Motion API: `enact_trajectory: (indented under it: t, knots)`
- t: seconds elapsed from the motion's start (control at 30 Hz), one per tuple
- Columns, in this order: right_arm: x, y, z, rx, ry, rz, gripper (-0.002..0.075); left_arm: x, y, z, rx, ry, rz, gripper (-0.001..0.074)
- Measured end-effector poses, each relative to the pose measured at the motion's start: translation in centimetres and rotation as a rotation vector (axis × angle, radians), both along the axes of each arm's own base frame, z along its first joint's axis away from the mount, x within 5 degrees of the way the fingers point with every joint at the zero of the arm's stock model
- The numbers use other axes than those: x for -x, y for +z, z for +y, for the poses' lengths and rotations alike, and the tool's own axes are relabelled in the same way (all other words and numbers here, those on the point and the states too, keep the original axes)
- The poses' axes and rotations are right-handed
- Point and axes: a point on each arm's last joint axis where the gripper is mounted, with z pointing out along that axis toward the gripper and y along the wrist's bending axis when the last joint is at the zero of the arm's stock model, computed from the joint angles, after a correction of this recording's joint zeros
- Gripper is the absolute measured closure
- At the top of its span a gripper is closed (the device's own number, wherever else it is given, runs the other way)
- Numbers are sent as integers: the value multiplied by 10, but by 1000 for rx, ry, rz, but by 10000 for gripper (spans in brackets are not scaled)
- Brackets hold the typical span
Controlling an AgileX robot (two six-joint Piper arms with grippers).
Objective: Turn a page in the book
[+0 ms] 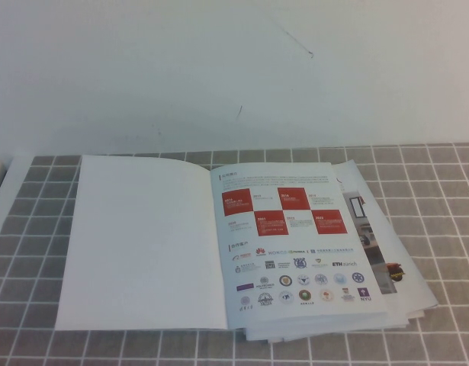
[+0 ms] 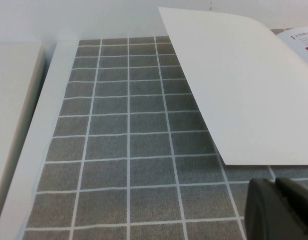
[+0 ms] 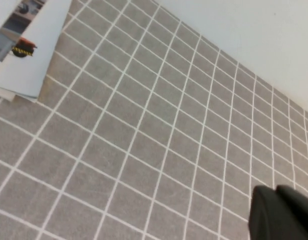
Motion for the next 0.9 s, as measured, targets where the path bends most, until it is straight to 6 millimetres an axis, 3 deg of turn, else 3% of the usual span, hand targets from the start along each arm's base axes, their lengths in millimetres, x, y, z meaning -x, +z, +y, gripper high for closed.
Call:
enact_trajectory:
  t: [0.07,0.17,0.3,0.43,0.7,0.9]
  knots:
    - [1,-5,-2,-9,-28,-8,727,0,0,0,0,0,0,738]
    - [2,-12,2,-181,-78,-101,727,0,0,0,0,0,0,738]
    - [4,-17,9,-459,-92,-376,727,0,0,0,4,1,0,738]
    - [6,-12,11,-511,-73,-576,727,0,0,0,6,2,1,738]
    - [6,-19,7,-454,-132,-532,727,0,0,0,6,2,1,738]
    - [8,-55,6,-463,-204,-478,727,0,0,0,6,2,1,738]
